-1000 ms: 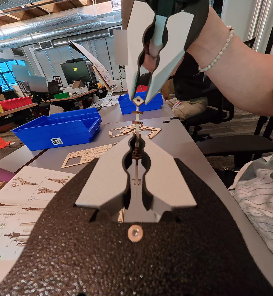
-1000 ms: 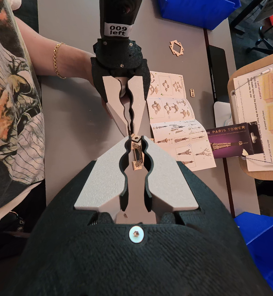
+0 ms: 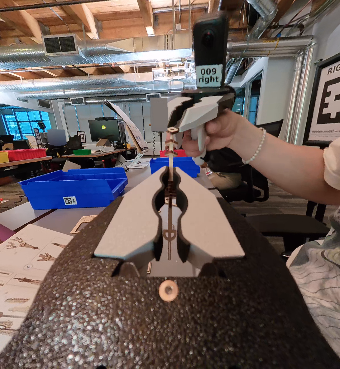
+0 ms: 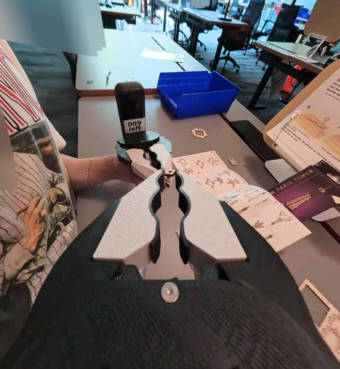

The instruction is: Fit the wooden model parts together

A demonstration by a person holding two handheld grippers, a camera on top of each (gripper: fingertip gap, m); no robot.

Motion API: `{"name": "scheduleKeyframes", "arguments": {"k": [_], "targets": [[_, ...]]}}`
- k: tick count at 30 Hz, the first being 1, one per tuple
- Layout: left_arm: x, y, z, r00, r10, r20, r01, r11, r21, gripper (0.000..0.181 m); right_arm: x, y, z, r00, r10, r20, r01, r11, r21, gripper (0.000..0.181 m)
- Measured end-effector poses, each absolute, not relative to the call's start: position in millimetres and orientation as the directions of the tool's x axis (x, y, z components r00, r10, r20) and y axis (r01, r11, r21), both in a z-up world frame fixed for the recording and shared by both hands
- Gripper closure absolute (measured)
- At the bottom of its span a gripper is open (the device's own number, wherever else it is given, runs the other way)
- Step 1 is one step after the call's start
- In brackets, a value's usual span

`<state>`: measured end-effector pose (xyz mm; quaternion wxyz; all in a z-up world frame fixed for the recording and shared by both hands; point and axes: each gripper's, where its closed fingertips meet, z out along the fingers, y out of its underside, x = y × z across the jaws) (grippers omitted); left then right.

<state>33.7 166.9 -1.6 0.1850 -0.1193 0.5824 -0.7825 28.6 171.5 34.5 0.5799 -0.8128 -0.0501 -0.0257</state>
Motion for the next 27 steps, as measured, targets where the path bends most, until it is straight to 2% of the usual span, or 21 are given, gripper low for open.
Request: {"name": "scheduleKeyframes", "arguments": {"k": [15, 23, 27], "targets": [[34.6, 175.5, 6.8, -0.905, -0.426, 0.021, 0.138, -0.338, -0.931, 0.181, 31.5, 179.2, 43.6, 1.0, 0.008, 0.015, 0.016, -0.179, -0.984, 0.174], [31.8, 181.0, 16.1, -0.896, -0.443, 0.005, 0.182, -0.378, -0.907, 0.181, 28.1, 185.1, 52.3, 0.992, 0.036, -0.121, -0.119, -0.039, -0.992, 0.175], [35.6, 181.3, 11.5, -0.878, -0.478, -0.018, 0.198, -0.33, -0.923, 0.181, 31.9, 184.6, 47.2, 0.999, -0.002, -0.055, -0.055, -0.084, -0.995, 0.175]]}}
